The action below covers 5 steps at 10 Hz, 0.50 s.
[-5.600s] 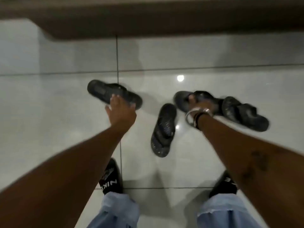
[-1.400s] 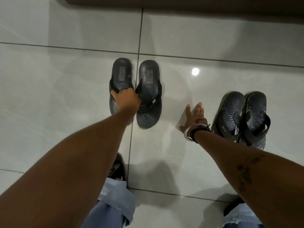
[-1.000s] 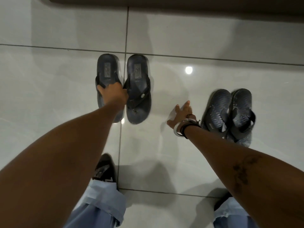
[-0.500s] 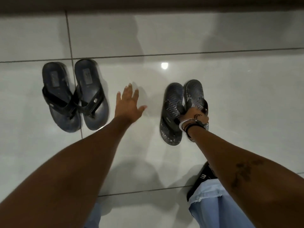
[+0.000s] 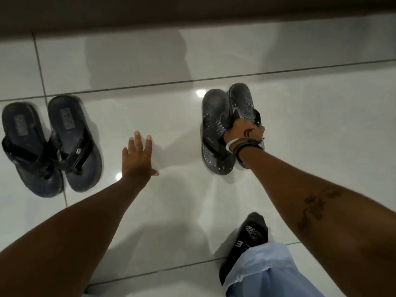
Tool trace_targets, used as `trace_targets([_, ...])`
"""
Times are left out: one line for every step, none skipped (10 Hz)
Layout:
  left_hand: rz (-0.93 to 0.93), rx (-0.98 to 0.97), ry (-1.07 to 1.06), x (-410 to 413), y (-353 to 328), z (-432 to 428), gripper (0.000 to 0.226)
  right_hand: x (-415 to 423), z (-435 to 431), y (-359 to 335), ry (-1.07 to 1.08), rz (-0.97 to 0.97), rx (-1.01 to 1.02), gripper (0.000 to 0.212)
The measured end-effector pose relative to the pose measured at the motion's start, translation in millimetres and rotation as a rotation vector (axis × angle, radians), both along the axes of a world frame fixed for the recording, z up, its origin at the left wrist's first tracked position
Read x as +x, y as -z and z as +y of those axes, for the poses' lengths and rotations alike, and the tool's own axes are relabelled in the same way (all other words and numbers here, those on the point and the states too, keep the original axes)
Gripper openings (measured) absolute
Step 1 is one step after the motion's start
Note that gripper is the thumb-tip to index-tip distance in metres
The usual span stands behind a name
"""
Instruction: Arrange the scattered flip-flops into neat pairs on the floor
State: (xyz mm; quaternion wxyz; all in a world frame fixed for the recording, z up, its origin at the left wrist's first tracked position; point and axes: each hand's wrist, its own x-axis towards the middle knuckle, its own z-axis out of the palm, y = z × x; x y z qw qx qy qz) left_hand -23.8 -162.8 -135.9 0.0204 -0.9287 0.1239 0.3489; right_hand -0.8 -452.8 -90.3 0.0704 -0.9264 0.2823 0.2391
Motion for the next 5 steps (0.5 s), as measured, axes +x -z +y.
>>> trace_targets([-0.001,0.029,0.017,1,-1,0,0.122,15,-14,6,-0.01,0.047,-0.037,0.011])
trace_targets([0.034,0.038,-0.006,3,-4,-2,0.121,20,-15,12,0.0,0.055,-0.042,0.01])
trace_targets([0.089,0.044,-0.012,6,-15,0,0.114,15,-12,6,0.04,0.063,-0.034,0.012])
trace_targets([0.115,0.038,-0.002,28,-48,-4,0.094,12,-5,-21,-0.005,0.067,-0.096,0.033])
trace_targets([-0.039,-0.089,0.005,59,-116,-13,0.077,12,9,-88,-0.159,-0.05,-0.074,0.025])
